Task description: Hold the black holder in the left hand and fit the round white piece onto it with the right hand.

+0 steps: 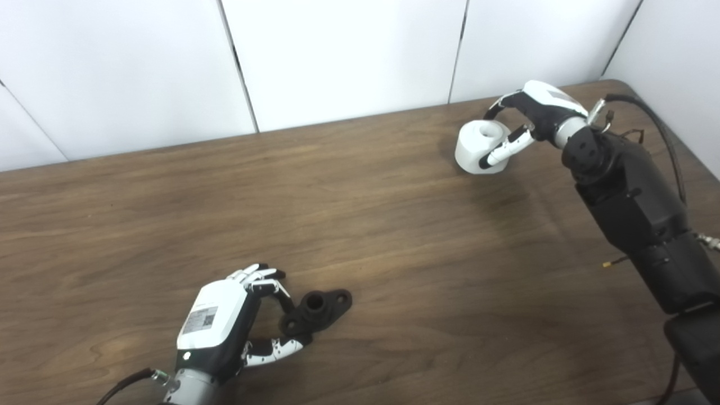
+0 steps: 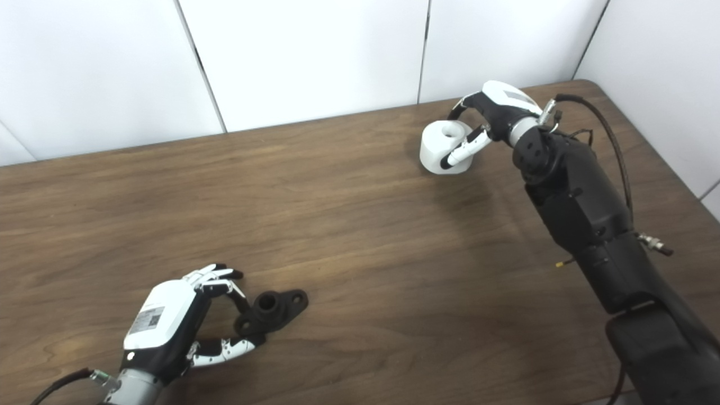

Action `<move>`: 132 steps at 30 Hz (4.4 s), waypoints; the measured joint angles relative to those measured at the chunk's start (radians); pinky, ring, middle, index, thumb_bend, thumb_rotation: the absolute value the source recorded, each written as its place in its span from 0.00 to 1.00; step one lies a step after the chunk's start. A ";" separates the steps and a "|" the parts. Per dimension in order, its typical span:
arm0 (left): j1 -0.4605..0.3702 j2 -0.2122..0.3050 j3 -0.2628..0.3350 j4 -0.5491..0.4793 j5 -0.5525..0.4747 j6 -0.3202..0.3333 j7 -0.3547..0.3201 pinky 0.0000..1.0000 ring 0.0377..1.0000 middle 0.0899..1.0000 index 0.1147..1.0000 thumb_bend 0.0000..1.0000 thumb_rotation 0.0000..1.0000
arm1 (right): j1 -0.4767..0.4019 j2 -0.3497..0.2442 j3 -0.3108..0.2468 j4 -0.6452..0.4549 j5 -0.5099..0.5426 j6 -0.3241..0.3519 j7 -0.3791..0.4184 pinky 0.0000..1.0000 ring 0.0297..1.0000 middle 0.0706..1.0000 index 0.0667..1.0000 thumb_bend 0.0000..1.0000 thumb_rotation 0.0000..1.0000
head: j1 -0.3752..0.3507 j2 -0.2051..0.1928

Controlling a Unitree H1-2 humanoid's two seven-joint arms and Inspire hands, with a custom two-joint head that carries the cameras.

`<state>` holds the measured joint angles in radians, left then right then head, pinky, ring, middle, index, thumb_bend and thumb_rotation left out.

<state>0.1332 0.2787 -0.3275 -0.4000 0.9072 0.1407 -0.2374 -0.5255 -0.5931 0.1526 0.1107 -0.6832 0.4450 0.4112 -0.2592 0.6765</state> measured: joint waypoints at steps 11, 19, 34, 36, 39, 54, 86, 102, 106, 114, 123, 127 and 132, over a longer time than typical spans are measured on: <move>-0.001 0.000 0.000 0.000 0.000 0.000 0.000 0.87 0.88 0.79 0.42 0.51 0.04 | 0.000 -0.007 0.005 0.002 0.010 -0.005 -0.011 0.94 0.99 0.88 0.66 0.85 0.24 | 0.002 0.000; -0.001 -0.001 0.000 0.000 0.000 0.000 0.000 0.87 0.89 0.79 0.42 0.51 0.04 | 0.000 -0.007 0.009 0.006 0.016 -0.018 -0.016 0.94 0.98 0.86 0.66 0.84 0.23 | 0.002 0.000; -0.004 -0.005 0.000 0.000 0.003 0.002 -0.002 0.87 0.89 0.79 0.42 0.51 0.05 | 0.004 -0.008 0.022 0.029 0.027 -0.030 -0.020 0.92 0.97 0.85 0.65 0.77 0.22 | 0.003 -0.005; -0.004 -0.005 0.000 0.001 0.004 0.002 -0.002 0.86 0.88 0.79 0.42 0.51 0.05 | 0.004 -0.008 0.022 0.029 0.029 -0.037 -0.023 0.91 0.97 0.85 0.64 0.76 0.21 | 0.003 -0.003; -0.005 -0.005 0.000 0.001 0.004 0.002 -0.002 0.86 0.88 0.79 0.42 0.51 0.04 | 0.005 -0.008 0.021 0.029 0.033 -0.048 -0.027 0.90 0.96 0.84 0.60 0.75 0.19 | 0.005 -0.003; -0.007 -0.006 -0.003 0.002 0.009 0.003 -0.002 0.86 0.88 0.79 0.42 0.51 0.05 | 0.029 -0.002 -0.003 0.033 0.058 -0.136 -0.163 0.83 0.91 0.76 0.45 0.52 0.13 | 0.009 -0.003; -0.049 -0.055 -0.038 0.087 0.045 0.004 0.070 0.89 0.89 0.79 0.42 0.51 0.05 | 0.163 0.044 0.090 -0.555 -0.021 -0.097 0.120 0.86 0.96 0.78 0.45 0.52 0.13 | 0.166 0.005; -0.067 -0.085 -0.059 0.102 0.079 0.050 0.069 0.90 0.91 0.81 0.42 0.51 0.05 | 0.240 0.205 0.160 -0.630 -0.111 -0.099 0.151 0.87 0.95 0.78 0.45 0.52 0.13 | 0.222 0.020; -0.070 -0.085 -0.063 0.101 0.080 0.056 0.067 0.91 0.91 0.81 0.42 0.51 0.05 | 0.239 0.236 0.167 -0.638 -0.121 -0.099 0.152 0.86 0.94 0.78 0.45 0.52 0.13 | 0.225 0.020; -0.074 -0.086 -0.075 0.099 0.084 0.078 0.067 0.91 0.91 0.81 0.42 0.51 0.05 | 0.228 0.284 0.180 -0.638 -0.130 -0.100 0.173 0.87 0.95 0.78 0.45 0.52 0.14 | 0.244 0.023; -0.080 -0.091 -0.084 0.099 0.093 0.097 0.064 0.92 0.92 0.82 0.43 0.51 0.05 | 0.223 0.303 0.183 -0.660 -0.129 -0.100 0.187 0.86 0.96 0.79 0.45 0.52 0.14 | 0.253 0.026; -0.081 -0.093 -0.089 0.099 0.096 0.105 0.064 0.92 0.92 0.82 0.43 0.51 0.05 | 0.223 0.304 0.185 -0.662 -0.128 -0.100 0.201 0.85 0.95 0.78 0.45 0.52 0.14 | 0.258 0.029; -0.084 -0.097 -0.095 0.099 0.096 0.119 0.064 0.92 0.92 0.82 0.43 0.51 0.05 | 0.222 0.306 0.185 -0.662 -0.121 -0.101 0.207 0.86 0.95 0.79 0.45 0.52 0.13 | 0.264 0.035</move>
<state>0.0495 0.1815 -0.4221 -0.3011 1.0037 0.2601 -0.1735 -0.3031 -0.2870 0.3373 -0.5510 -0.8047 0.3443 0.6185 0.0046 0.7117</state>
